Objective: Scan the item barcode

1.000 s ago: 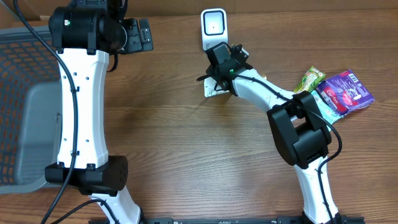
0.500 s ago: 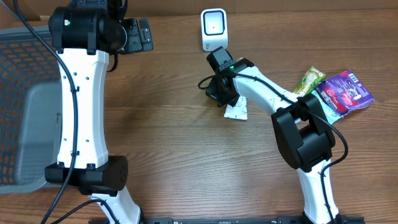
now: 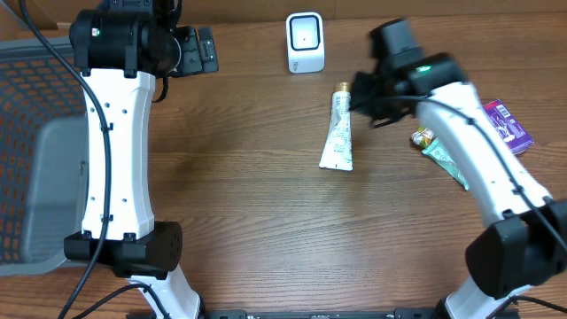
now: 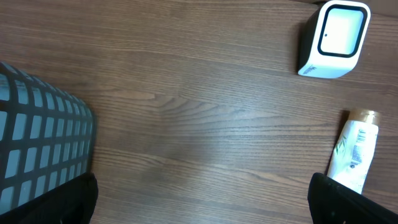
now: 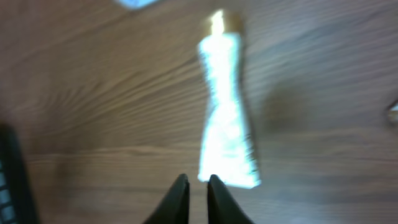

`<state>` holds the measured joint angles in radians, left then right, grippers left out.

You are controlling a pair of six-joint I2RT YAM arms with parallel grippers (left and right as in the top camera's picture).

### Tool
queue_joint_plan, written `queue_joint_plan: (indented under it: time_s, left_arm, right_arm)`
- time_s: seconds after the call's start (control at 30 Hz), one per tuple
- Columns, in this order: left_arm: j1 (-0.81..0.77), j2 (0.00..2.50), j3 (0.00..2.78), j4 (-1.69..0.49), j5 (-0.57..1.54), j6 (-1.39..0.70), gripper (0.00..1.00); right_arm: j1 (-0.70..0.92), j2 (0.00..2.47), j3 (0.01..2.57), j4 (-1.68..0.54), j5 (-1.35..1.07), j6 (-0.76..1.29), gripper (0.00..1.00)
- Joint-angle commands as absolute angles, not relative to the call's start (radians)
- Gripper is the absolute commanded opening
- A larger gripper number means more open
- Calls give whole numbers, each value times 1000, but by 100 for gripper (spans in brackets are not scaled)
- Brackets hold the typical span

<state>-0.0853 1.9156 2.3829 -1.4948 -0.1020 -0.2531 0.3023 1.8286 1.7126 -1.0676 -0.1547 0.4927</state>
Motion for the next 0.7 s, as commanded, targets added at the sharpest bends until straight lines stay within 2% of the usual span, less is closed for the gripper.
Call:
queue_joint_plan:
  time_s: [0.0,0.03,0.1,0.23,0.47,0.67]
  left_arm:
    - [-92,1921,2387,-1491,-104,-251,100]
    - [-92,1921,2387,-1491,-104,-251,99]
    - [-92,1921,2387,-1491,-104,-251,100]
    - [-92,1921,2387,-1491,-104,-251,100]
    - [-92,1921,2387,-1491,-104,-251,99]
    - [-92,1921,2387,-1491,-104,-250,100]
  right_arm:
    - [241,1863,1657,-1052,-252,323,32]
    - [228,1865,1631,-1037,-288,294,49]
    - [212,1865,1575,-992,-339,261,64]
    - [210,1865,1441,-839,-404,249,75]
    - [210,1893,1256,-590,-476,227,77]
    - [210,2015,1250,-498,-588,144,82]
